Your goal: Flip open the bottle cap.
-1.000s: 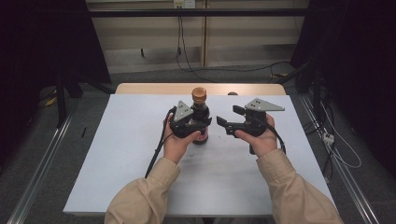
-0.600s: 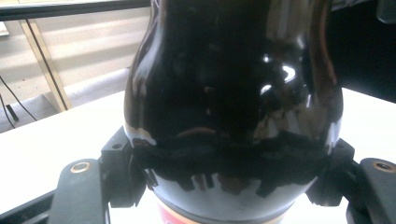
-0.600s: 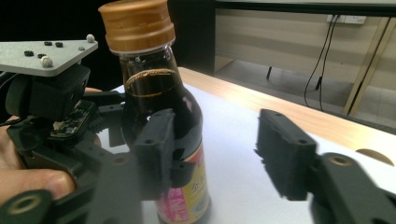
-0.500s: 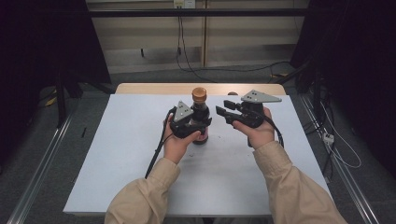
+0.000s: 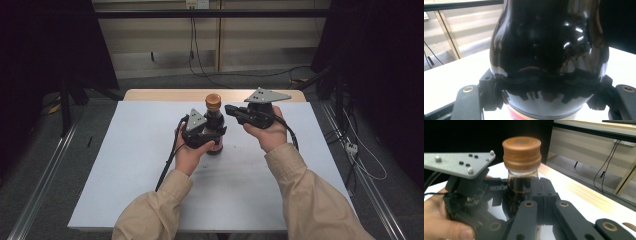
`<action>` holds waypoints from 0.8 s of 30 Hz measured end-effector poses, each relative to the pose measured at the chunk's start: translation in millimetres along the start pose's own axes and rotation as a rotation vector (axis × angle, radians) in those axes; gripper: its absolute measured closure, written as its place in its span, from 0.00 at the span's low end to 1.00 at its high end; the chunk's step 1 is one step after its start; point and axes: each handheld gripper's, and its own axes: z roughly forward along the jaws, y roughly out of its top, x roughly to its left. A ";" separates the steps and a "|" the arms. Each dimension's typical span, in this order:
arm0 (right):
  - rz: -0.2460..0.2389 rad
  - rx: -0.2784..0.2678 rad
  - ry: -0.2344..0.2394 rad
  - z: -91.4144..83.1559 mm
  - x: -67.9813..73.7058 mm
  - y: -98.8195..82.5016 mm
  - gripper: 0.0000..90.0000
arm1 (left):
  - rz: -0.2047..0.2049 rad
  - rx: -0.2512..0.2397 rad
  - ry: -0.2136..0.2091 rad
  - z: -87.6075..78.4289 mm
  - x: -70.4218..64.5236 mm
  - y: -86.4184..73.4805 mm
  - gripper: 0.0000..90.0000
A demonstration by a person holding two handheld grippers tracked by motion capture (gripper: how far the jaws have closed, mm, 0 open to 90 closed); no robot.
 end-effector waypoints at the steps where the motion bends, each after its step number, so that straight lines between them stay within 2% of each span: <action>1: 0.000 0.000 0.000 0.0 0.0 0.0 1.00 | 0.001 0.001 0.000 0.0 -0.1 0.0 0.33; 19: -0.038 0.014 0.033 3.6 -0.2 19.8 1.00 | 0.015 0.011 -0.001 -0.2 0.1 -0.2 0.34; 22: -0.068 0.036 0.045 4.2 -0.7 24.8 1.00 | 0.010 0.005 -0.003 -0.3 0.5 -0.7 0.34; 24: -0.067 0.040 0.051 4.3 -1.2 25.4 1.00 | 0.010 0.004 -0.005 -0.5 0.6 -0.9 0.34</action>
